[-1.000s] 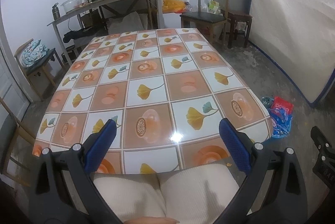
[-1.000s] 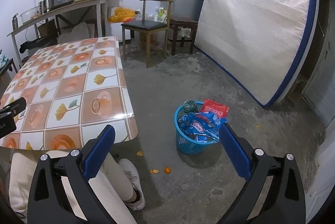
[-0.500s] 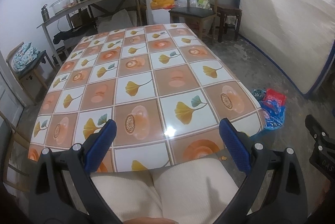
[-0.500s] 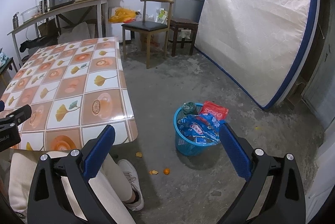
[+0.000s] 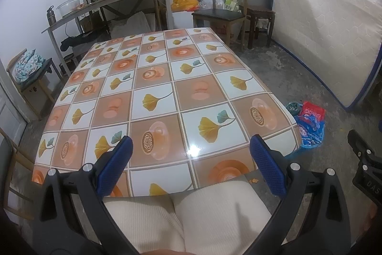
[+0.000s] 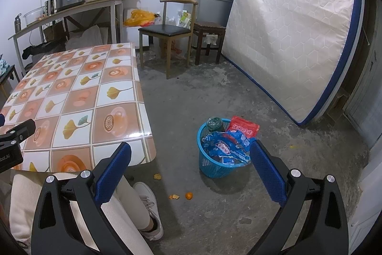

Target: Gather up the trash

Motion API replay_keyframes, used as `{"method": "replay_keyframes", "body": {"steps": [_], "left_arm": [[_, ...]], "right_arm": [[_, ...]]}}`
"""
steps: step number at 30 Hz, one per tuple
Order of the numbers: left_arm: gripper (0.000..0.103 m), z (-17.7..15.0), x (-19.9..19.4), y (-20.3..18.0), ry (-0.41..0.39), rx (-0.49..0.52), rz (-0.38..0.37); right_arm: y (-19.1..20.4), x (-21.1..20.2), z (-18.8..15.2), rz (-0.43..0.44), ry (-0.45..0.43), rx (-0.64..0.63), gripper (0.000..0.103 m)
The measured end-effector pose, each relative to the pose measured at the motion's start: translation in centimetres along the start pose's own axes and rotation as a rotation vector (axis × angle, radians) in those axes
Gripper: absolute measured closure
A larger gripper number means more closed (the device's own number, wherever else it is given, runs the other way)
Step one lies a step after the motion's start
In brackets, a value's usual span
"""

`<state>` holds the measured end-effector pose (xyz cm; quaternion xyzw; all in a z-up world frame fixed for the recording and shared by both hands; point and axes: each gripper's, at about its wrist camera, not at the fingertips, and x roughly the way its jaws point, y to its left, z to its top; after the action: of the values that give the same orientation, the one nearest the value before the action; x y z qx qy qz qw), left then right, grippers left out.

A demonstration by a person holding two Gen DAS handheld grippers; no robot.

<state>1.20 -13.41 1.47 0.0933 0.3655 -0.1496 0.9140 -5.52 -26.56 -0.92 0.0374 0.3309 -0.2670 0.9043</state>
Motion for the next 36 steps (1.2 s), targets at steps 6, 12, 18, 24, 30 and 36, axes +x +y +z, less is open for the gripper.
{"method": "replay_keyframes", "body": {"steps": [6,12,18,24,30,36], "left_arm": [[0.009,-0.02,0.01,0.01,0.000,0.000,0.000],[0.009,-0.08,-0.10,0.05,0.003,0.000,-0.001],[0.009,-0.07,-0.11,0.05,0.002,-0.001,0.000],[0.009,-0.06,-0.10,0.07,0.003,-0.001,-0.001],[0.009,-0.15,-0.09,0.15,0.005,-0.002,-0.001],[0.009,-0.21,-0.09,0.19,0.006,-0.002,-0.002]], "right_arm": [[0.03,-0.02,-0.01,-0.001,0.001,0.001,0.006],[0.04,0.01,-0.03,-0.001,0.002,0.000,0.006],[0.01,-0.02,0.00,-0.001,0.001,0.002,0.006],[0.00,0.00,0.00,-0.001,0.000,0.000,0.006],[0.04,-0.03,0.00,-0.001,0.000,0.001,0.006],[0.04,-0.03,0.00,-0.001,0.001,0.001,0.006]]}}
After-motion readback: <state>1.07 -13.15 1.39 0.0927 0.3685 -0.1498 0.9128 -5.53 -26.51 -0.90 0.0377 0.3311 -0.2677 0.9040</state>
